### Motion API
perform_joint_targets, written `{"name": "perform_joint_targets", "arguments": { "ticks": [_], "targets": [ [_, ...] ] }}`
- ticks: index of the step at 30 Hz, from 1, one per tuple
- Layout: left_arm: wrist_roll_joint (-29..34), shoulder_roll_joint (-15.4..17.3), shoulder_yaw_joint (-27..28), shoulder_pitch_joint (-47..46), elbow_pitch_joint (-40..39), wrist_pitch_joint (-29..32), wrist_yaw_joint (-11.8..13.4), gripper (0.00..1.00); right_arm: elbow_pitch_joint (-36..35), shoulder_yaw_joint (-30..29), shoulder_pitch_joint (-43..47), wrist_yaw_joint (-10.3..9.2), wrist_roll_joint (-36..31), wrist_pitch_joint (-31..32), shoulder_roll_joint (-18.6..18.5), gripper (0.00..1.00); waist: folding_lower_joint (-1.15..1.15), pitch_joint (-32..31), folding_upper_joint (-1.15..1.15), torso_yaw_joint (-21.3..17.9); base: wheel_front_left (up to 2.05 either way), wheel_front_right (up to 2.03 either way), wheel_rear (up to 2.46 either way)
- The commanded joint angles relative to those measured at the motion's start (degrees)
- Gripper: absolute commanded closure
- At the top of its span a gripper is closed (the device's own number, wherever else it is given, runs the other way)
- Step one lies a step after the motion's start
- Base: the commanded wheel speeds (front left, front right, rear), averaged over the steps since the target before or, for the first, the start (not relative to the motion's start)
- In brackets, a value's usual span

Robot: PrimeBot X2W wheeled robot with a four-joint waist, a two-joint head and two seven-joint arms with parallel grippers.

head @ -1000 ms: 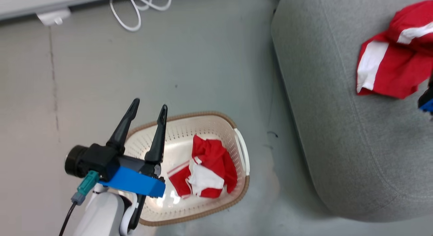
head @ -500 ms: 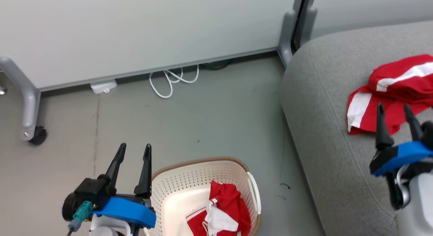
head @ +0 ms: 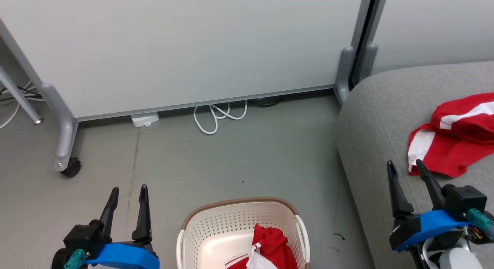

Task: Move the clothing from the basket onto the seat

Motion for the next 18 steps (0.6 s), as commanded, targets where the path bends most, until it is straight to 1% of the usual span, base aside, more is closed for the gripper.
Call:
{"name": "perform_joint_targets", "arguments": {
  "ticks": [1, 9, 18],
  "targets": [
    [0.3, -0.2, 0.4, 0.4, -0.1, -0.1, -0.2, 0.0, -0.6, -0.2, 1.0, 0.02, 0.5, 0.2, 0.1, 0.0, 0.01, -0.2, 0.0, 0.4, 0.0, 0.0, 0.0],
    [1.1, -0.7, 1.7, 1.3, 1.2, -0.1, -0.4, 0.0, -4.6, 0.2, 4.0, 0.02, 0.0, 1.8, 0.8, 0.0, 0.01, -1.0, 0.0, 2.6, 0.0, 0.0, 0.0],
    [2.0, -1.4, 1.9, 1.5, 1.5, -0.1, -0.7, 0.0, -5.6, 0.9, 5.8, 0.02, 0.7, 3.0, 1.0, 0.0, 0.01, -1.1, 0.0, 3.5, 0.0, 0.0, 0.0]
  ]
}}
